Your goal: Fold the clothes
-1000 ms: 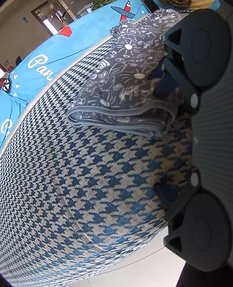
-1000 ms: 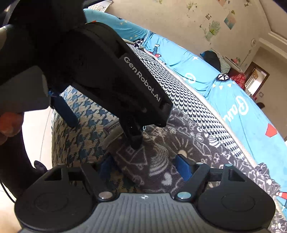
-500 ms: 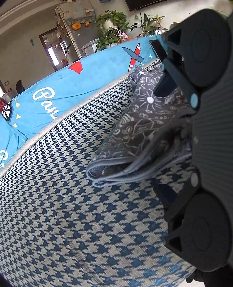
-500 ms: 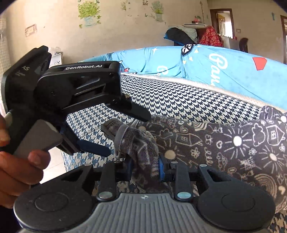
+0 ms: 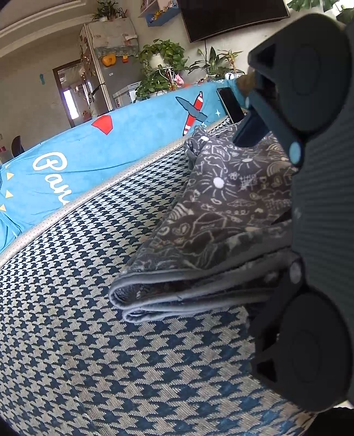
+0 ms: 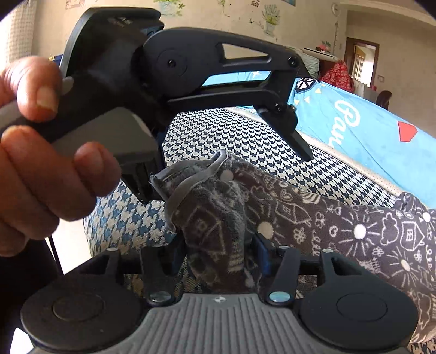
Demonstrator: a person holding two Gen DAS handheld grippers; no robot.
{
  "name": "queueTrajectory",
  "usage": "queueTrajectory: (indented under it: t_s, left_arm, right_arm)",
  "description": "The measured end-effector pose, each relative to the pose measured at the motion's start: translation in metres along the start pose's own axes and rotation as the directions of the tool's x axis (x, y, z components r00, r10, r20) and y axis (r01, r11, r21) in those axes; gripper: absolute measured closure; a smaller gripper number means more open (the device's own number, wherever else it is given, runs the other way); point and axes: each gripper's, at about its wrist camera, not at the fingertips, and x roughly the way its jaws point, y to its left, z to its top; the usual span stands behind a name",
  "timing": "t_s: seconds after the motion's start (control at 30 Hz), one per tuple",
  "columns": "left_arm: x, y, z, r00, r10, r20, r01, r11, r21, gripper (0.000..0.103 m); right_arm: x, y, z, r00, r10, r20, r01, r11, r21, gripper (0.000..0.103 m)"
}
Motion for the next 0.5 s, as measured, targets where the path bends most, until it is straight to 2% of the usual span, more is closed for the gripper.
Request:
queueTrajectory:
  t_s: [0.1, 0.33, 0.43, 0.47, 0.5]
  left_arm:
    - [-0.004, 0.001, 0.001, 1.0, -0.008, -0.004, 0.008, 1.0, -0.008, 0.0]
    - [-0.008, 0.001, 0.0, 1.0, -0.015, -0.006, 0.015, 1.0, 0.001, 0.0]
    - [-0.008, -0.002, 0.0, 1.0, -0.007, -0.005, 0.007, 1.0, 0.014, 0.0]
    - [-0.007, -0.003, 0.001, 1.0, 0.002, -0.003, -0.002, 1.0, 0.021, 0.0]
    - [-0.006, -0.004, 0.001, 1.0, 0.012, -0.002, -0.012, 1.0, 0.027, 0.0]
  right_arm:
    - [0.006, 0.009, 0.0, 1.0, -0.025, 0.006, 0.025, 0.998, -0.061, 0.038]
    - [0.032, 0.018, 0.0, 0.994, -0.106, 0.014, 0.107, 0.985, -0.136, 0.038]
    - [0.041, 0.019, 0.0, 0.986, -0.164, 0.019, 0.165, 0.972, -0.166, 0.039]
    - [0.043, 0.016, 0.001, 0.985, -0.172, 0.016, 0.173, 0.973, -0.154, 0.048]
    - [0.044, 0.014, 0.002, 0.984, -0.179, 0.014, 0.179, 0.974, -0.139, 0.061]
